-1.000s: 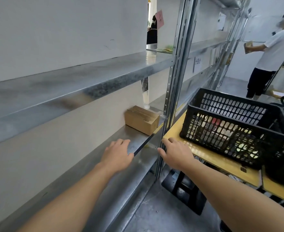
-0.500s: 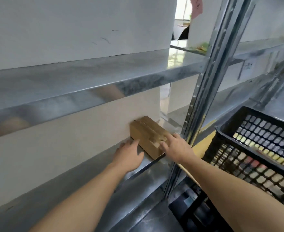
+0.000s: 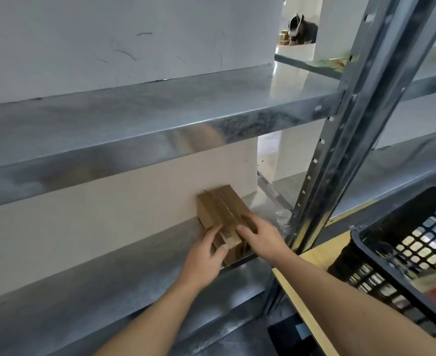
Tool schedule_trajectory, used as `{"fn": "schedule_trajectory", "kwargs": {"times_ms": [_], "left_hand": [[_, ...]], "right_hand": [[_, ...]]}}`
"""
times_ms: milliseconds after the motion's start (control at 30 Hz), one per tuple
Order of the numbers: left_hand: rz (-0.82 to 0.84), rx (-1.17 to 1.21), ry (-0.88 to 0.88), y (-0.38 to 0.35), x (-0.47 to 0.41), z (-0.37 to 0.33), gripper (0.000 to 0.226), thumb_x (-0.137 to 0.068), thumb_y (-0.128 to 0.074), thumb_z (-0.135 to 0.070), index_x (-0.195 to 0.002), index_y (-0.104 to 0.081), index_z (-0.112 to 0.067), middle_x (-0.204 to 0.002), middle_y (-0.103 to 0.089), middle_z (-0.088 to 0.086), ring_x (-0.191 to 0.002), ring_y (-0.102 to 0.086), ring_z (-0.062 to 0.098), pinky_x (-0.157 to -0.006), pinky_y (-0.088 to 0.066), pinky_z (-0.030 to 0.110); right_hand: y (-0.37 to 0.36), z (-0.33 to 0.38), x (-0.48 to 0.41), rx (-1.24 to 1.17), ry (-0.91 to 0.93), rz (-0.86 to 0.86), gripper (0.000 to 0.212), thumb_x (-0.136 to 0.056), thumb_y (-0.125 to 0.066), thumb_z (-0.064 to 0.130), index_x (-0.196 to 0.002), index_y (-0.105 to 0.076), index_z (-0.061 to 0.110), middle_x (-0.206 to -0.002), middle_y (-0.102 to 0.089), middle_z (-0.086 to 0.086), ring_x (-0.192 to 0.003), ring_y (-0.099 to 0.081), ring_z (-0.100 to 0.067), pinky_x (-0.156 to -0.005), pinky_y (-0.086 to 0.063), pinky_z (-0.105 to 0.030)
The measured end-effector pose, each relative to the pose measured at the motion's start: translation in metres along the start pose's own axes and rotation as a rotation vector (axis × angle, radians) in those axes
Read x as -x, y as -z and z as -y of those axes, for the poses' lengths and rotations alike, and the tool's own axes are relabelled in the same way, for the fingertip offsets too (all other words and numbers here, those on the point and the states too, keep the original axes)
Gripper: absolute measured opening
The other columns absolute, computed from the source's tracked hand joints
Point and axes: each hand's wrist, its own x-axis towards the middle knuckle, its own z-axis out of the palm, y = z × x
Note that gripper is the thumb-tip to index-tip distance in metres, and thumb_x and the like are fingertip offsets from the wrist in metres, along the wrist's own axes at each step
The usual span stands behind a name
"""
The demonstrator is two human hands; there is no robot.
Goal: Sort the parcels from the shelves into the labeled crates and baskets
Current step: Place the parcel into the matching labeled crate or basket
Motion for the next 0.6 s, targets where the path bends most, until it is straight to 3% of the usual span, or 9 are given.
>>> {"fn": "schedule_trajectory", "kwargs": {"times_ms": [67,233,367,500,600], "left_hand": [[-0.068,0.114,0.02,-0.004,-0.001,0.0,0.042,-0.097,-0.057,-0.015,-0.135,-0.05,-0.032,-0.127,-0.049,-0.017,-0.117,-0.043,-0.001,-0.085,-0.025,-0.007],[-0.267,0.409,0.082,-0.01,-0.007,-0.005,0.045,-0.097,-0.056,-0.005,-0.124,-0.049,-0.041,-0.126,-0.053,-0.02,-0.115,-0.049,-0.014,-0.089,-0.031,-0.003],[-0.39,0.421,0.131,-0.004,-0.006,0.002,0.053,-0.091,-0.067,-0.012,-0.132,-0.047,-0.039,-0.135,-0.05,-0.011,-0.123,-0.05,0.004,-0.1,-0.037,0.015],[-0.319,0.639,0.237,0.003,0.005,0.007,0.068,-0.09,-0.069,-0.02,-0.147,-0.034,-0.033,-0.137,-0.047,-0.013,-0.116,-0.053,-0.003,-0.096,-0.045,0.023],[-0.29,0.715,0.242,0.004,0.022,0.014,0.068,-0.093,-0.065,-0.022,-0.15,-0.03,-0.035,-0.137,-0.049,-0.022,-0.122,-0.052,-0.003,-0.107,-0.043,0.032]], "right_hand": [[-0.001,-0.002,0.0,-0.061,0.002,-0.018,0.054,-0.099,-0.057,0.048,-0.149,-0.047,0.03,-0.147,-0.054,-0.001,-0.135,-0.049,-0.021,-0.113,-0.04,-0.038],[-0.003,-0.004,0.008,-0.404,0.005,0.01,0.046,-0.1,-0.061,0.04,-0.144,-0.049,0.033,-0.142,-0.056,0.01,-0.136,-0.049,-0.014,-0.115,-0.04,-0.037],[-0.013,-0.003,0.02,-0.626,-0.016,0.025,0.053,-0.088,-0.065,0.057,-0.138,-0.053,0.043,-0.139,-0.059,0.013,-0.129,-0.057,-0.013,-0.107,-0.049,-0.051],[-0.028,0.001,0.029,-0.921,-0.055,0.096,0.038,-0.1,-0.063,0.024,-0.135,-0.055,0.036,-0.132,-0.063,0.003,-0.119,-0.065,-0.02,-0.098,-0.056,-0.051],[-0.034,0.011,0.033,-0.823,-0.05,0.11,0.035,-0.1,-0.061,0.022,-0.133,-0.056,0.035,-0.132,-0.064,0.002,-0.117,-0.065,-0.018,-0.103,-0.054,-0.048]]}}
